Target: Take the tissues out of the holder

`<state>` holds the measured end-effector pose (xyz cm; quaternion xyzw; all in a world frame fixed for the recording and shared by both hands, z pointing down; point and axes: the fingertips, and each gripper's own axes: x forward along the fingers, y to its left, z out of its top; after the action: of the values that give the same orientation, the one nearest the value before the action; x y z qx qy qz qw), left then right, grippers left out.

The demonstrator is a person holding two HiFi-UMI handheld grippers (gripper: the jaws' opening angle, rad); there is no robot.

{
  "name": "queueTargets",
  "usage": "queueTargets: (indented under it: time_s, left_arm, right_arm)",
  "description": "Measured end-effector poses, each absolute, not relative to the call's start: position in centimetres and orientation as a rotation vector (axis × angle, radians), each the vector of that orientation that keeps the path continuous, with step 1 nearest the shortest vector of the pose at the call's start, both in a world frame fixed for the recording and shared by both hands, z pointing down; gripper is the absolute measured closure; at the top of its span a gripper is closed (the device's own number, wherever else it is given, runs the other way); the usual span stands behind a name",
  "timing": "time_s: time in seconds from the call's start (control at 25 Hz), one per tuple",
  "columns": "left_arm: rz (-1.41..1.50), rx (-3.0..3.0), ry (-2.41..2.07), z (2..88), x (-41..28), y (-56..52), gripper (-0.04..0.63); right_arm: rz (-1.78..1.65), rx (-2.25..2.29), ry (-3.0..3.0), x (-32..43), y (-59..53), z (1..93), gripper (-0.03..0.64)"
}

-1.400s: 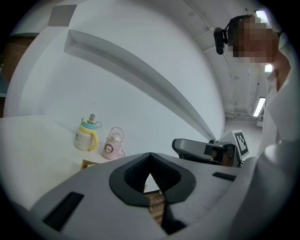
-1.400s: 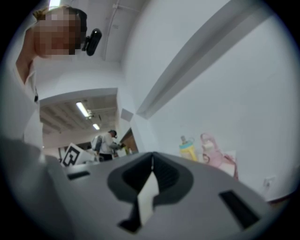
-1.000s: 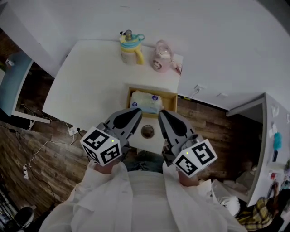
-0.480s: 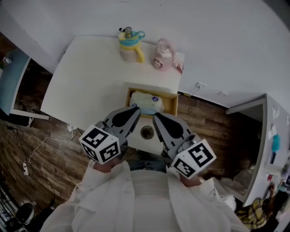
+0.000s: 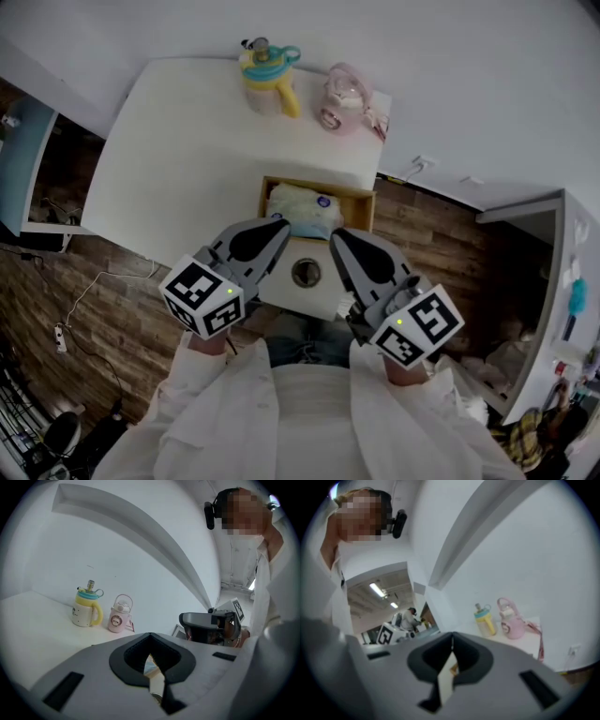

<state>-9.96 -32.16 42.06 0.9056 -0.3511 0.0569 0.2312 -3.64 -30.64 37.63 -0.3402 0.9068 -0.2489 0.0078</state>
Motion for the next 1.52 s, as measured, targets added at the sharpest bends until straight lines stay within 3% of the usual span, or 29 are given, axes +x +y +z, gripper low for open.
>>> queueTargets:
  time_s: [0.52,0.92,1.24,1.44,1.52]
  left_arm:
    - [0.409,2.643,-0.856,44.1,-9.4,-34.2,0.583]
    - [0.658,2.781,-0.878,45.0,-8.5,-36.0,0.581]
    - [1.037,2.796,-0.966,47.5,-9.0,-37.5,0.582]
    - [1.078,2.821,-0.876,47.7,-7.7,-37.7,0.581]
    - [1.118,2.829,-0.856,47.9,-7.4,-37.8,0.546]
  right_arm:
    - [-0.832,-1.028,2.884,-3.6,-30.8,39.6,0.604]
    - [-0.654,-1.139,3.083,-5.0,-31.3,42.3,0.604]
    - [-0.667,-1.108,3.111,-5.8,-31.2,42.9,0.604]
    - [-0.692,-1.116,3.090,-5.6,-31.6,43.1,0.604]
    - [-0.703,-1.127,3.079,-5.2,-31.8,43.1,0.604]
